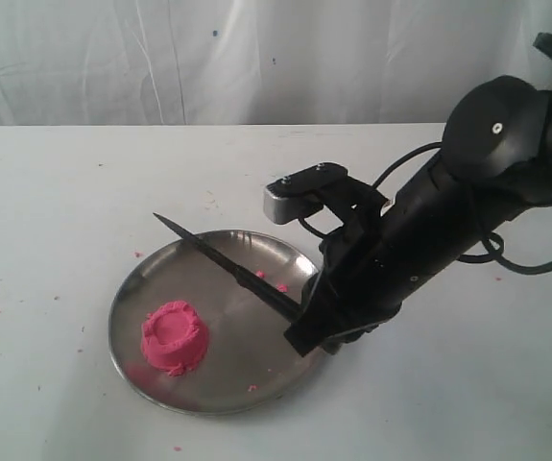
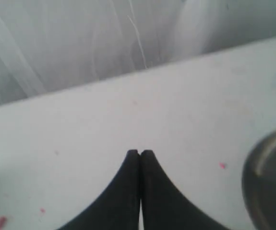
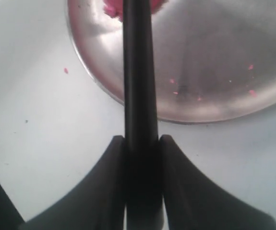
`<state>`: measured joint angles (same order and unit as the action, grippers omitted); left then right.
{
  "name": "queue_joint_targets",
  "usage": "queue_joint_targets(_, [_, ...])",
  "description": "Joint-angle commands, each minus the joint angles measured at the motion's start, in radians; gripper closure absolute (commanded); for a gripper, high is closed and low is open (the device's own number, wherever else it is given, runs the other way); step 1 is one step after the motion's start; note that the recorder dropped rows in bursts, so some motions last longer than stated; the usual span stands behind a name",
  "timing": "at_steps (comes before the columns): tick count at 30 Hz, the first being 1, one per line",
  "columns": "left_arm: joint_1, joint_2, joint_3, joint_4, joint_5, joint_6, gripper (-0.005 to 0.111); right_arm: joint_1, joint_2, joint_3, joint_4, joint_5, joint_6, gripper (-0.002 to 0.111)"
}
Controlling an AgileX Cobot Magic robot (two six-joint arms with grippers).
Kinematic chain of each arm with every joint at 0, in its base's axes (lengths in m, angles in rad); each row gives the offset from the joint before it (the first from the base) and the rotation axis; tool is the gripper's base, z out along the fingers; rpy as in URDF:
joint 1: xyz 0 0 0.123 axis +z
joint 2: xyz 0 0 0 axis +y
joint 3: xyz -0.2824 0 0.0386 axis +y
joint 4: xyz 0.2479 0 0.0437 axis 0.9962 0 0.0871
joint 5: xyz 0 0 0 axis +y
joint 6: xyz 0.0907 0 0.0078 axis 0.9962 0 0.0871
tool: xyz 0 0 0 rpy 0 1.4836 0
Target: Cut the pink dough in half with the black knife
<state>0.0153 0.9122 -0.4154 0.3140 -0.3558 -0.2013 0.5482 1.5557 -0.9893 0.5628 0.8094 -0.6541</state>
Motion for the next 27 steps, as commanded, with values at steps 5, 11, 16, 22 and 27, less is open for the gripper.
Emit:
queue_joint_targets(5, [-0.206, 0.312, -0.005, 0.330, 0.125, -0.005, 0.107, 0.002, -0.007, 0.003, -0.163, -0.035, 0.147, 0.108])
queue_joint_targets(11, [-0.331, 0.446, -0.119, 0.336, 0.466, -0.042, 0.107, 0.002, -0.007, 0.003, -0.163, -0.039, 0.147, 0.108])
queue_joint_targets(16, [-0.337, 0.549, -0.379, 0.253, 0.886, -0.147, 0.107, 0.002, -0.007, 0.003, -0.163, -0.041, 0.147, 0.108])
queue_joint_targets(22, [-0.337, 0.629, -0.481, -0.161, 1.015, 0.273, 0.107, 0.002, -0.007, 0.003, -0.163, -0.041, 0.147, 0.108])
queue_joint_targets(27, [-0.337, 0.669, -0.481, -0.554, 1.038, 0.727, 0.107, 0.002, -0.007, 0.003, -0.226, -0.087, 0.219, 0.108])
